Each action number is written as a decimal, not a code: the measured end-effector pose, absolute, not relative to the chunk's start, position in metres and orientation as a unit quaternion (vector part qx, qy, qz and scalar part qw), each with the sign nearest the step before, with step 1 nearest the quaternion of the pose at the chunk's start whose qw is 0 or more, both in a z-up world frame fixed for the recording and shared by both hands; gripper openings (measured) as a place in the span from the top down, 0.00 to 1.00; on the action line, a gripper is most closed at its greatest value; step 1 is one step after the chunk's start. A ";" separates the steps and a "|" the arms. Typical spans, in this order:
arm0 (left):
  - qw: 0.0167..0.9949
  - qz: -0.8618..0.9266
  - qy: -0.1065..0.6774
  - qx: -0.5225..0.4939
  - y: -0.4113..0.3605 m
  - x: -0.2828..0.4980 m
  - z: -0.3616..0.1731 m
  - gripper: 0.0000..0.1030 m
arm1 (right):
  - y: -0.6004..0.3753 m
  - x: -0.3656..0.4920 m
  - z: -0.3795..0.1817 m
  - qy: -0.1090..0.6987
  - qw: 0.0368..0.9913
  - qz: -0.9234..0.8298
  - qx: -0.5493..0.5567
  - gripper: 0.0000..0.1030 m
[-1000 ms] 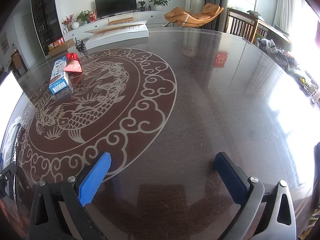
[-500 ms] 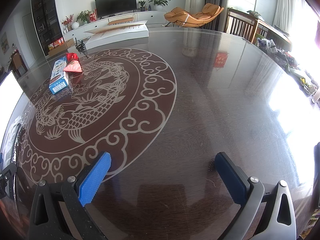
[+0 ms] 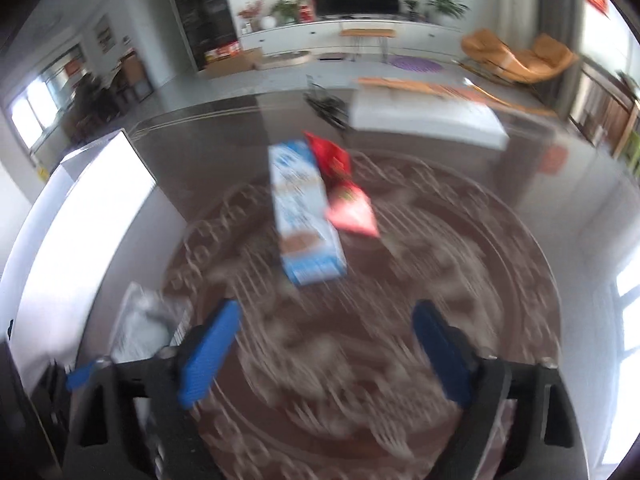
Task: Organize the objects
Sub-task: 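Grasp the blue-white box with right tool while left tool holds the phone case, then lift the blue-white box with right tool while left tool holds the phone case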
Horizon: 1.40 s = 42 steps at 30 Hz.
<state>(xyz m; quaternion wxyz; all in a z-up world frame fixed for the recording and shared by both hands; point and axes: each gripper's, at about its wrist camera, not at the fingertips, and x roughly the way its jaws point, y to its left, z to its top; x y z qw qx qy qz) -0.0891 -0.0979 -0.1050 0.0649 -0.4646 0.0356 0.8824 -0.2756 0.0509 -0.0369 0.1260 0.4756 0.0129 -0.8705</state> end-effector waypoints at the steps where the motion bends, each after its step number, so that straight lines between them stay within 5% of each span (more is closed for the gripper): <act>1: 0.065 0.882 0.036 -0.465 -0.098 -0.089 -0.105 0.00 | 0.041 -0.288 -0.037 0.020 0.125 -0.868 0.480 0.29; 7: 0.065 0.883 0.035 -0.464 -0.098 -0.089 -0.105 0.00 | -0.001 -0.325 -0.065 0.125 0.096 -0.859 0.488 0.42; 10: 0.065 0.883 0.036 -0.464 -0.098 -0.090 -0.104 0.00 | 0.006 -0.310 -0.060 0.133 0.094 -0.867 0.470 0.82; 13: 0.064 0.883 0.036 -0.464 -0.098 -0.091 -0.104 0.00 | 0.023 -0.281 -0.060 0.124 0.106 -0.869 0.468 0.97; 22: 0.064 0.882 0.036 -0.464 -0.098 -0.091 -0.105 0.00 | 0.109 -0.149 -0.078 0.043 0.095 -0.871 0.479 0.98; 27: 0.064 0.882 0.036 -0.465 -0.098 -0.092 -0.105 0.00 | 0.121 -0.167 -0.057 -0.004 0.104 -0.872 0.479 0.96; 28: 0.064 0.882 0.036 -0.465 -0.098 -0.092 -0.105 0.00 | 0.116 -0.182 -0.051 -0.012 0.113 -0.870 0.479 0.91; 30: 0.064 0.882 0.037 -0.465 -0.098 -0.092 -0.105 0.00 | 0.099 -0.218 -0.048 -0.011 0.125 -0.861 0.493 0.58; 31: 0.064 0.882 0.037 -0.465 -0.098 -0.092 -0.105 0.00 | 0.091 -0.232 -0.047 -0.006 0.125 -0.859 0.497 0.29; 32: 0.064 0.882 0.037 -0.465 -0.098 -0.092 -0.105 0.00 | 0.081 -0.246 -0.047 0.003 0.123 -0.859 0.497 0.22; 37: 0.064 0.883 0.036 -0.464 -0.098 -0.092 -0.106 0.00 | 0.043 -0.298 -0.061 0.038 0.104 -0.850 0.514 0.24; 38: 0.064 0.883 0.036 -0.464 -0.098 -0.092 -0.106 0.00 | 0.041 -0.301 -0.064 0.038 0.106 -0.849 0.516 0.46; 39: 0.064 0.883 0.036 -0.464 -0.098 -0.092 -0.106 0.00 | 0.041 -0.303 -0.068 0.038 0.105 -0.846 0.521 0.58; 42: 0.064 0.883 0.036 -0.464 -0.098 -0.092 -0.106 0.00 | 0.051 -0.291 -0.071 0.032 0.102 -0.850 0.515 0.60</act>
